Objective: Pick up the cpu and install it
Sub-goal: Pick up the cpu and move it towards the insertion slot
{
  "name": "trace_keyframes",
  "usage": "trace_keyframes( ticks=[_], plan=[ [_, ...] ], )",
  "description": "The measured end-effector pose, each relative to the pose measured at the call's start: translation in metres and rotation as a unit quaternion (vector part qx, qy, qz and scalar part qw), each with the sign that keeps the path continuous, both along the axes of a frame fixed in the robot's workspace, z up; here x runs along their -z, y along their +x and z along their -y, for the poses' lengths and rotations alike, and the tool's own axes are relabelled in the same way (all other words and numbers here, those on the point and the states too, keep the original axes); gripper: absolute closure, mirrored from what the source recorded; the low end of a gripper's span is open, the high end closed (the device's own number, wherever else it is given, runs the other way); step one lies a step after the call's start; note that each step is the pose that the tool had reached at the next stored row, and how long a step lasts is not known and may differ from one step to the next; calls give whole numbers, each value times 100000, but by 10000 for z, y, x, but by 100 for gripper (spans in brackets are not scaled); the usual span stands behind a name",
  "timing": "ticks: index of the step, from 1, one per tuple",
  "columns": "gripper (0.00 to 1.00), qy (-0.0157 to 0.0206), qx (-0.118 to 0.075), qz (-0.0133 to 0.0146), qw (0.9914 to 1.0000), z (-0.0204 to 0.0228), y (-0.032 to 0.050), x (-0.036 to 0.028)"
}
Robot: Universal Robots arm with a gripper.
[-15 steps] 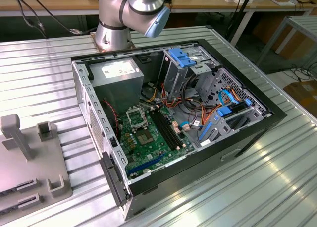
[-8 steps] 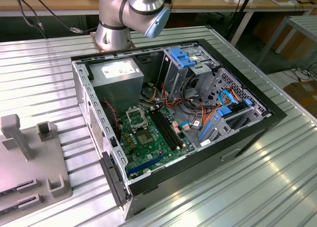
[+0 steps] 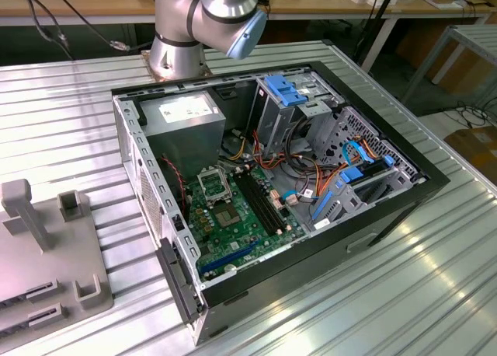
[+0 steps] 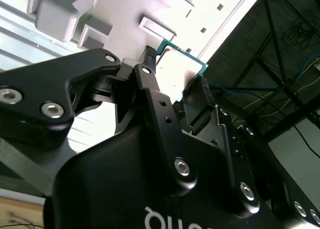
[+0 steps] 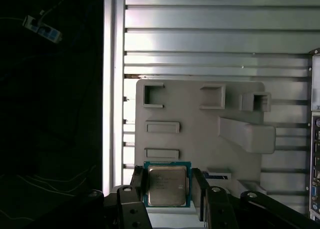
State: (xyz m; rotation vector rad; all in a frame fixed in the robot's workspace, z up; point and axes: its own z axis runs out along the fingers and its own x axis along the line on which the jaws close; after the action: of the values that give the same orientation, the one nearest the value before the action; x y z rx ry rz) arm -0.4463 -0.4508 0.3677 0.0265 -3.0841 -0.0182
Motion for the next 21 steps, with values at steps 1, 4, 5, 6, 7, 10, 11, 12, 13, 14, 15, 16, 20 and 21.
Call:
trace_keyframes(
  ticks=[1, 4, 5, 6, 7, 10, 11, 12, 13, 14, 15, 16, 20, 21],
  plan=[
    [53, 20, 1, -17, 100000, 0, 3, -13],
    [53, 33, 1, -63, 100000, 0, 10, -32],
    [53, 33, 2, -71, 100000, 0, 11, -36],
    [53, 35, 3, -83, 100000, 0, 12, -43],
    [53, 34, 0, -91, 100000, 0, 15, -48],
    [53, 39, 0, -135, 100000, 0, 20, -66],
    [53, 38, 1, -155, 100000, 0, 22, -75],
    [53, 41, 1, -167, 100000, 0, 24, -90],
    [53, 43, 2, -177, 100000, 0, 25, -100],
    [53, 43, 1, -197, 100000, 0, 26, -113],
    [53, 40, 2, -229, 100000, 0, 28, -132],
    [53, 41, 1, -249, 100000, 0, 30, -143],
    [53, 53, 3, -308, 100000, 0, 33, -175],
    [53, 53, 0, -333, 99999, 0, 34, -185]
  ],
)
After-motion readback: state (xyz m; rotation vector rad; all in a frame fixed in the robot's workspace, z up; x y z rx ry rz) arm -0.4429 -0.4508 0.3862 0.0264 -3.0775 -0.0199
